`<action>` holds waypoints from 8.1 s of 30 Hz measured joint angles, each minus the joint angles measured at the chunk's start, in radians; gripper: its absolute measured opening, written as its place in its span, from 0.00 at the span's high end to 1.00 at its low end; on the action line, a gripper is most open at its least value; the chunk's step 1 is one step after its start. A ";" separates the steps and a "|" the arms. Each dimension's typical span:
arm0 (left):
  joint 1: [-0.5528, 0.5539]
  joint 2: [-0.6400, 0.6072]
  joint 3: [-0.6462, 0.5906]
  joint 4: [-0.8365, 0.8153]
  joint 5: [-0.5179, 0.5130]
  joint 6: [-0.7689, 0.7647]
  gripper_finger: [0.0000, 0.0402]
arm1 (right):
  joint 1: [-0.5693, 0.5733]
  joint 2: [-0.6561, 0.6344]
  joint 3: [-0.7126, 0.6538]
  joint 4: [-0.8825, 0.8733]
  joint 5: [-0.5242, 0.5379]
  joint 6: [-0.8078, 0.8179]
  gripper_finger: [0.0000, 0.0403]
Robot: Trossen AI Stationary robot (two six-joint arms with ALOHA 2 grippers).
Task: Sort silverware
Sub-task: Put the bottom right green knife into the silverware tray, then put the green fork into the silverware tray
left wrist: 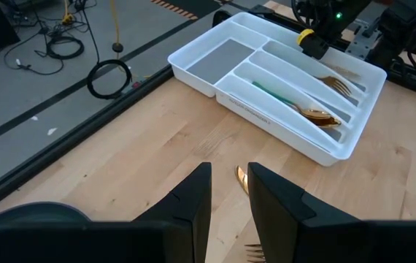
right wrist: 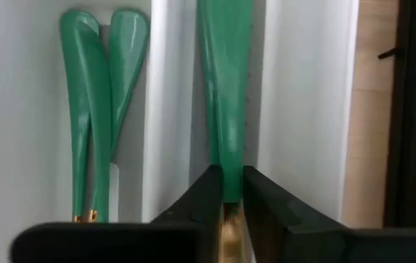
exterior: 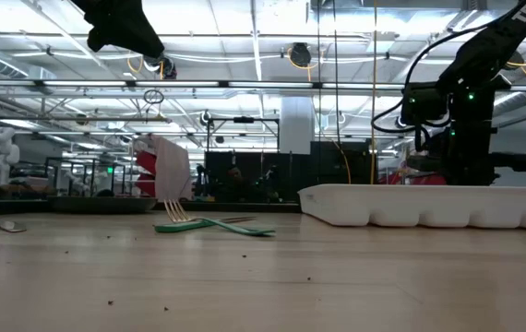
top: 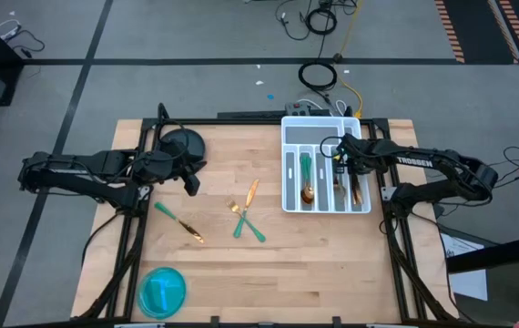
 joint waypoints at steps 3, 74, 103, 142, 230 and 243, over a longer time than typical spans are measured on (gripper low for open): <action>0.000 0.000 0.000 0.000 0.000 0.000 0.76 | 0.000 0.000 0.000 0.000 0.000 0.001 0.82; 0.042 0.877 0.115 0.134 0.592 0.914 0.76 | 0.484 -0.349 0.521 -0.126 -0.156 -0.631 0.69; 0.073 0.978 0.117 0.191 0.667 1.029 0.77 | 0.485 -0.349 0.521 -0.140 -0.157 -0.628 0.69; 0.095 0.749 0.491 0.254 0.372 0.009 0.98 | 0.485 -0.540 0.521 -0.178 -0.147 -0.395 0.69; 0.047 1.515 1.447 0.126 -0.027 -0.568 0.98 | 0.185 -0.373 0.345 0.050 -0.058 -0.262 0.69; 0.045 1.507 1.446 0.138 -0.015 -0.532 0.99 | 0.112 -0.309 0.346 0.125 -0.221 -0.360 0.69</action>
